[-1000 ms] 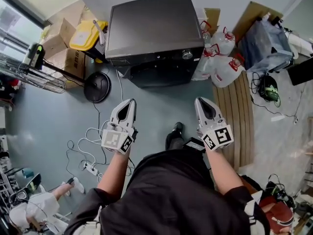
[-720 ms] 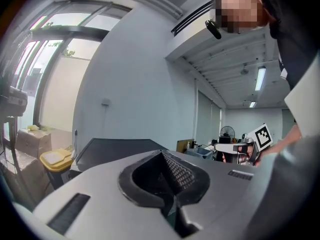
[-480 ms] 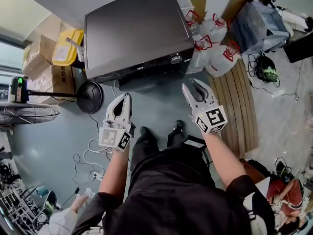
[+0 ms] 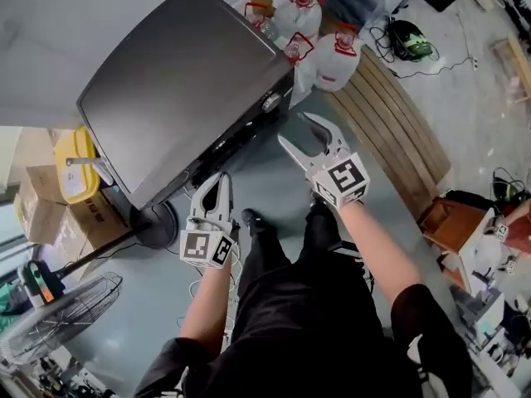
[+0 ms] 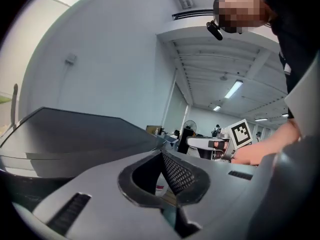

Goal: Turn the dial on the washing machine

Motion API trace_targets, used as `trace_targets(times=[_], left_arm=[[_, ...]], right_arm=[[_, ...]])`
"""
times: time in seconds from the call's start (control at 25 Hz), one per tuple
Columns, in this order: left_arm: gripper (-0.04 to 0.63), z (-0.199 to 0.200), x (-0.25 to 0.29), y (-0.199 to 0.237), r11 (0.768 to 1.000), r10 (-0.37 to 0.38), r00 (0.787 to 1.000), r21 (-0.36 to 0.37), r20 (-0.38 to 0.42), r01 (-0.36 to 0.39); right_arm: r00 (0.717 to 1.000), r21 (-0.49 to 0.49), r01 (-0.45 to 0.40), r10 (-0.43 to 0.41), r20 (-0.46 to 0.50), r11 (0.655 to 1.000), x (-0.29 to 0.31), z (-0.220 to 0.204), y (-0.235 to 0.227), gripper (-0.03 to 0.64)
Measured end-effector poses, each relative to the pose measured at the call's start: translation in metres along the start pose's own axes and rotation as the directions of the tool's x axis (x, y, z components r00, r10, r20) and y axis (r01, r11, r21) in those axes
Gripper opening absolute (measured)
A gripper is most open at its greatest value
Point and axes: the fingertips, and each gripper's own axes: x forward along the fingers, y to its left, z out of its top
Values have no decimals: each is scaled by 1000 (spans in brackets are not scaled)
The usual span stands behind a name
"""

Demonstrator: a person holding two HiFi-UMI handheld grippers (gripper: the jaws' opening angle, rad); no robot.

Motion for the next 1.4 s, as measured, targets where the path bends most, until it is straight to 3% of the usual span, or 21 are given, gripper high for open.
trace_targets(times=[0.28,0.6,0.92,1.4], left_arm=[[15,-12,13,22,1000,10,1000,29,2,-11],[15,-52,32,9,998,3,1000,64,14,-4],[15,-92,46,11,999,-6,1000,35,22,6],[15,-111,52,19,1000,-17,999,6,32,17]], right_arm=[[999,47,35,-35,7,998,21,-38,-14,255],[1000,69,3,-3,2,998,57,-83,-44,281],[998,94,-44,39,52,995,91,-91,-43,288],[999,118,4,-9,37,993,112,-99,-54,288]])
